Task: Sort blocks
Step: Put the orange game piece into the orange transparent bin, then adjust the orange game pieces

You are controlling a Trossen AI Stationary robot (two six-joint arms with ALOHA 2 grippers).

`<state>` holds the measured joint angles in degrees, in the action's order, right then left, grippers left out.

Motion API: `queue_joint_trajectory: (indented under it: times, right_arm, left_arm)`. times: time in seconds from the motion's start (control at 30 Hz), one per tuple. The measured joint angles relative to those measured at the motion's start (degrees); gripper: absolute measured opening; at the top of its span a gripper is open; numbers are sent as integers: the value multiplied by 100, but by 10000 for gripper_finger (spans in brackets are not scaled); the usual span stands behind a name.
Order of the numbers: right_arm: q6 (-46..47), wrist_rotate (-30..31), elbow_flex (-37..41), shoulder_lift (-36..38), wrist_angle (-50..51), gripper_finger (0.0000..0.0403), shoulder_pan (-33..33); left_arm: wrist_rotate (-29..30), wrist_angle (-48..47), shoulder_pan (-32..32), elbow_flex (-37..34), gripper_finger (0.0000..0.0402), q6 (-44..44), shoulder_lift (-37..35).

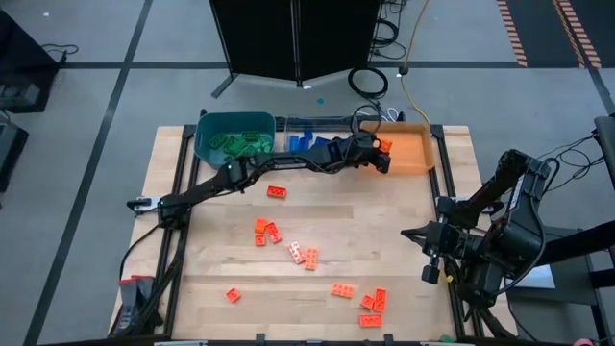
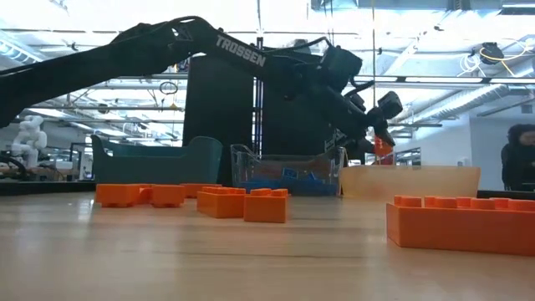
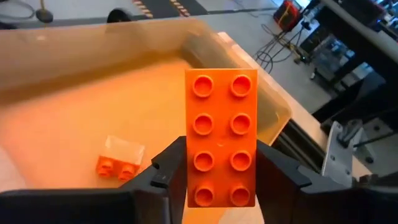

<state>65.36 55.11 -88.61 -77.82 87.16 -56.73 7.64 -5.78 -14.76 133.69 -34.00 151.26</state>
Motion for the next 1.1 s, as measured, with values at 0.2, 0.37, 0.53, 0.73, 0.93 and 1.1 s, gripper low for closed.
queue_joint_trajectory:
  times: [0.2,0.37,0.53,0.73,0.93,1.1]
  right_arm:
    - [-1,1,1,0,8,0,1]
    - [-1,2,1,0,12,0,1]
    - [-1,2,1,0,12,0,1]
    - [-2,20,1,2,14,0,2]
    - [2,37,1,1,-18,0,0]
    - [132,29,1,0,-143,0,2]
  left_arm:
    - [169,178,1,15,284,6,-25]
    - [171,102,0,80,321,1,-39]
    - [-473,153,91,122,325,-134,-87]
    - [-1374,-312,597,126,319,1011,-736]
    - [-29,-1535,761,142,301,2037,-1298]
    - [-666,-2747,763,119,299,2449,-1552]
